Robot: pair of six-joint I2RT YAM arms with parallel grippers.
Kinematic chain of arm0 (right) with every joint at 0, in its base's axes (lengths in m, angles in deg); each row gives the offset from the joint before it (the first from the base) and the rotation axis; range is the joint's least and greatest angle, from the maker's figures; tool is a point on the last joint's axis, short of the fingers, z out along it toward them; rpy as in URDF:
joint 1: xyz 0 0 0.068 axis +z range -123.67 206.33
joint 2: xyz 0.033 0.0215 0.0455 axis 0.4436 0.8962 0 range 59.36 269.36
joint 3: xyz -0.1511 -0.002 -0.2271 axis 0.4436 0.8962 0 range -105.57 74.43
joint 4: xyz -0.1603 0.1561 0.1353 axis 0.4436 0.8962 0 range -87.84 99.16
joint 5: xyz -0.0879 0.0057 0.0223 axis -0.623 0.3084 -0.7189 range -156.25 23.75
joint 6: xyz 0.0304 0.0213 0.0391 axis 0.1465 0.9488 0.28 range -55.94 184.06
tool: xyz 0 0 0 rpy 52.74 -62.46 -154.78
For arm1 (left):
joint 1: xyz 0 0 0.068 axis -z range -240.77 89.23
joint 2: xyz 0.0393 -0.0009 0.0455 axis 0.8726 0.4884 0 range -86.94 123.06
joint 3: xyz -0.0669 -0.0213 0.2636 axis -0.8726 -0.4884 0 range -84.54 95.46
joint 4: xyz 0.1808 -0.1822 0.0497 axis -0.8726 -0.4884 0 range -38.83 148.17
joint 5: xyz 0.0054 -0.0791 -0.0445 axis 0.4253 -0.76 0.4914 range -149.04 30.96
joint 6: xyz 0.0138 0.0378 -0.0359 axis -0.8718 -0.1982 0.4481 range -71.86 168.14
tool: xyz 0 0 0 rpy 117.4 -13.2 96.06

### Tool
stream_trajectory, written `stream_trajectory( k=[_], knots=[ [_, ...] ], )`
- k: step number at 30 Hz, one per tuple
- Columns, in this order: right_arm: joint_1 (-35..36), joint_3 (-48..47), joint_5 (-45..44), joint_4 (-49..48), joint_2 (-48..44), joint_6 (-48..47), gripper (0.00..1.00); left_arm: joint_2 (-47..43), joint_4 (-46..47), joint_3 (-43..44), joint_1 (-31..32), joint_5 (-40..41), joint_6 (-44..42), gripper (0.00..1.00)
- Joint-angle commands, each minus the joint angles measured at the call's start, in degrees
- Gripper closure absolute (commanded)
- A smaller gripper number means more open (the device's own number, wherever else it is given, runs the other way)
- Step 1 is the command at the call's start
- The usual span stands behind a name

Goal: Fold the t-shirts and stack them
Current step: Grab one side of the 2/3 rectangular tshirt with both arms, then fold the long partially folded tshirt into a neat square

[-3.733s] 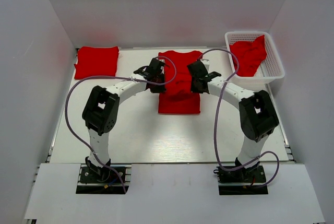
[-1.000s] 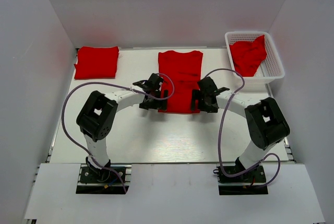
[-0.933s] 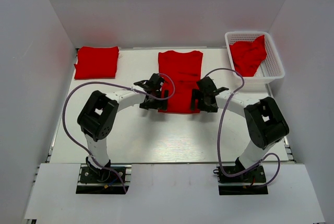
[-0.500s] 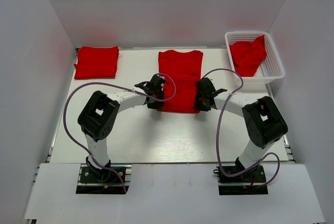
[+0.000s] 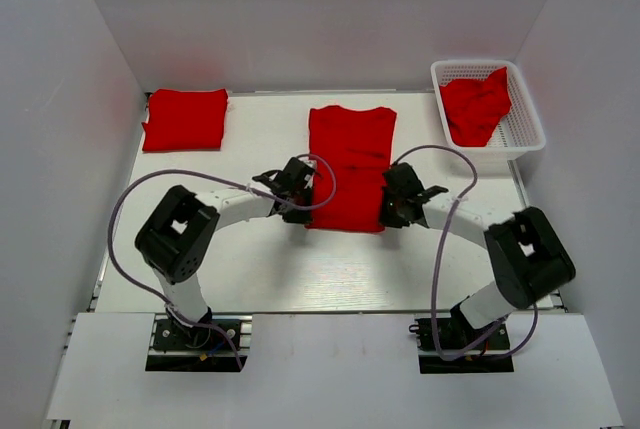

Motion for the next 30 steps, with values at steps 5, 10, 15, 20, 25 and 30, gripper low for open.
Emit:
stream_trajectory(
  k=[5,10,15,20,25,30],
  knots=[
    [1.95,9.62,4.29,9.48,-17.52,-1.76,1.0,-17.22,-7.82,-12.31,3.72,-3.18,3.26,1.0],
    [3.62,14.46,8.24,15.55,-26.39,-1.5,1.0,-29.17,-10.72,-17.85,6.01,-5.63,6.94,1.0],
    [4.33,11.41,10.19,20.48,-34.4,-2.02,1.0,-35.69,-11.26,-17.51,7.95,-8.1,7.65,1.0],
    [4.15,5.59,8.52,21.02,-32.4,-4.48,1.0,-33.33,-14.41,-10.06,8.65,-2.31,7.13,1.0],
    [3.89,-2.3,2.55,18.91,-25.2,-5.8,1.0,-29.82,-18.09,-2.5,7.34,7.33,9.66,1.0],
    [3.36,-9.25,-2.63,17.41,-19.22,-5.81,1.0,-22.89,-23.02,6.74,6.81,16.23,10.29,1.0]
  ],
)
